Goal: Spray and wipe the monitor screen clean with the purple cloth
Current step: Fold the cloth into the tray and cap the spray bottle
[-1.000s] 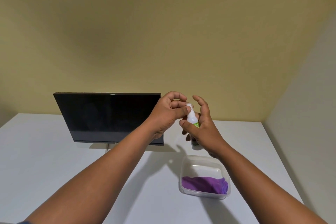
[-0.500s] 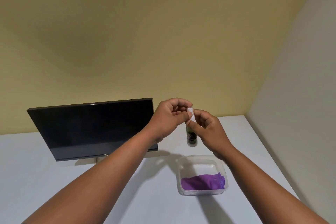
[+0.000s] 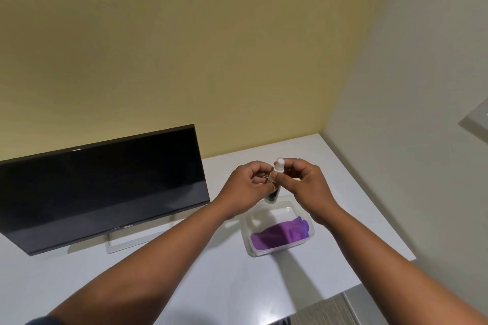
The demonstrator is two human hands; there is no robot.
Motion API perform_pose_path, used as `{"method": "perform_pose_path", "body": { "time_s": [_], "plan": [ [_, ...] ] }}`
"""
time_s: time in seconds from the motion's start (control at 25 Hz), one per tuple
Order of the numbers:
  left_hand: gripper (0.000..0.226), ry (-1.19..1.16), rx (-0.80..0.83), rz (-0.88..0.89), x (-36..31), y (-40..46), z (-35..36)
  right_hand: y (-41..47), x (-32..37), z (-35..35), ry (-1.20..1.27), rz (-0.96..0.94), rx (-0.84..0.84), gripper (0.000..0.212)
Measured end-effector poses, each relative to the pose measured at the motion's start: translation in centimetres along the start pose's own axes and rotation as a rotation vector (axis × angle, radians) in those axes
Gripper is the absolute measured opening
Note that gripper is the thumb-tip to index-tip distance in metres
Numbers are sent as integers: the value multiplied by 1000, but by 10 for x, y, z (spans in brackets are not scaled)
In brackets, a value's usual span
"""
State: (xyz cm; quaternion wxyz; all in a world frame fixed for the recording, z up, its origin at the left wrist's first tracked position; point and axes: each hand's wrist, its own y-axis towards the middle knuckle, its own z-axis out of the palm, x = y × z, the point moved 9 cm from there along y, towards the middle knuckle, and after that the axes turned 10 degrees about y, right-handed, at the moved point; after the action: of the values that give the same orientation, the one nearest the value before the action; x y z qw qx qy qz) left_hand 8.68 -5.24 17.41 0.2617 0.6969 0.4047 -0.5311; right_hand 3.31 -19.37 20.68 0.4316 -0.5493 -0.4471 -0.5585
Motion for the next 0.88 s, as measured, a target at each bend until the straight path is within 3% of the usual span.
{"method": "perform_pose_path", "body": {
  "time_s": [0.44, 0.68, 0.88],
  "plan": [
    [25, 225, 64, -121, 86, 49, 64, 40, -108, -34, -220, 169, 134, 20],
    [31, 666, -6, -99, 127, 72, 80, 61, -173, -44, -426, 201, 305, 16],
    [33, 765, 40, -165, 160, 83, 88, 75, -200, -39, -486, 198, 352, 13]
  ]
}}
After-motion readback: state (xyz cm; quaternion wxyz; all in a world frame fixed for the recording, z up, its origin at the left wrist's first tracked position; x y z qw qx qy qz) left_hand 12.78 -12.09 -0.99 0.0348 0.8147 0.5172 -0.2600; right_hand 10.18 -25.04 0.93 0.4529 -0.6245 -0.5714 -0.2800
